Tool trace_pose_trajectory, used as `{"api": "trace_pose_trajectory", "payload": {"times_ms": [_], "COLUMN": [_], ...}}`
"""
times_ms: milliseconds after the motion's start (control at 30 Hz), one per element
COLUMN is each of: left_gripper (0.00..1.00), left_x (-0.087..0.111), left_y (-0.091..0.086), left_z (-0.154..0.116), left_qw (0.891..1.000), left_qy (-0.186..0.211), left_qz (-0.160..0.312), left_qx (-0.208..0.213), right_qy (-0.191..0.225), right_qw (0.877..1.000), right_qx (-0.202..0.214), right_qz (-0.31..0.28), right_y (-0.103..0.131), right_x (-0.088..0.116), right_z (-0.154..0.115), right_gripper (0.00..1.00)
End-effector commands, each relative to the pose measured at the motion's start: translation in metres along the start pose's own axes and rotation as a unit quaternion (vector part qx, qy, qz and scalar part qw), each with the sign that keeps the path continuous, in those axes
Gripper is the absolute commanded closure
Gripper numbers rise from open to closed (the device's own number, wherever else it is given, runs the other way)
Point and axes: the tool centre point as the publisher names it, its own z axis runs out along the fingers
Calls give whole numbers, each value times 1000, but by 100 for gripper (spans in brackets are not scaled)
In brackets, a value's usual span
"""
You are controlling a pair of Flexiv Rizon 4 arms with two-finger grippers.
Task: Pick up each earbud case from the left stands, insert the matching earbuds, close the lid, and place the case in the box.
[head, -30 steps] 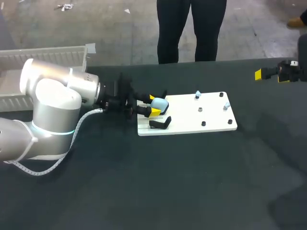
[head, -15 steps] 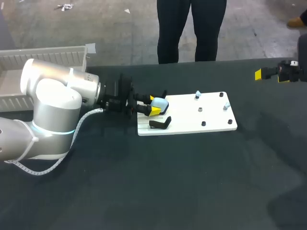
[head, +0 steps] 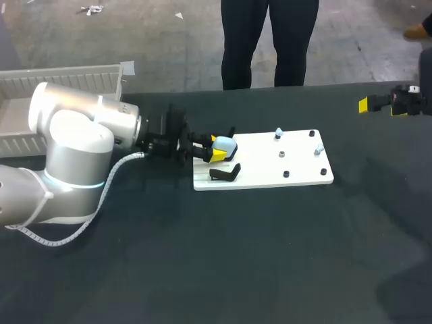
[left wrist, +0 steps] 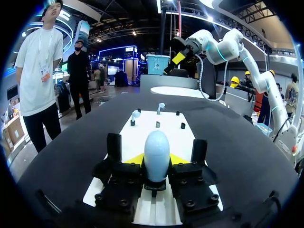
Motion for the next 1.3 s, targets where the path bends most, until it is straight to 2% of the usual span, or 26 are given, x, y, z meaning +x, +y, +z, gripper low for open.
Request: {"api": "trace_pose_trajectory", "payload": {"times_ms": [33, 567, 700, 933, 1033, 1300], "left_gripper": [100, 100, 100, 100, 100, 100], "left_x": [-2, -42, -59, -81, -89, -105], "left_y": [-1, -7, -10, -6, -5, 7], "left_z": [-4, -26, -24, -16, -8, 18], "left_qw": [1000, 999, 999, 999, 999, 999], "left_qy": [-8, -37, -35, -33, -30, -29], "left_qz": [3, -8, -4, -9, -5, 14], "left_qx": [-1, -8, -13, -38, -40, -21], "right_qy": [0, 0, 0, 21, 33, 66], "right_qw": [1000, 1000, 1000, 999, 998, 995], "right_qx": [-1, -1, -1, 36, 37, 9], "right_qz": [0, 0, 0, -30, -46, -68], "right_y": [-1, -1, -1, 23, 42, 81], "right_x": [0, 0, 0, 6, 10, 23], "right_z": [0, 0, 0, 13, 21, 42], "right_gripper": [0, 0, 0, 0, 0, 0]}}
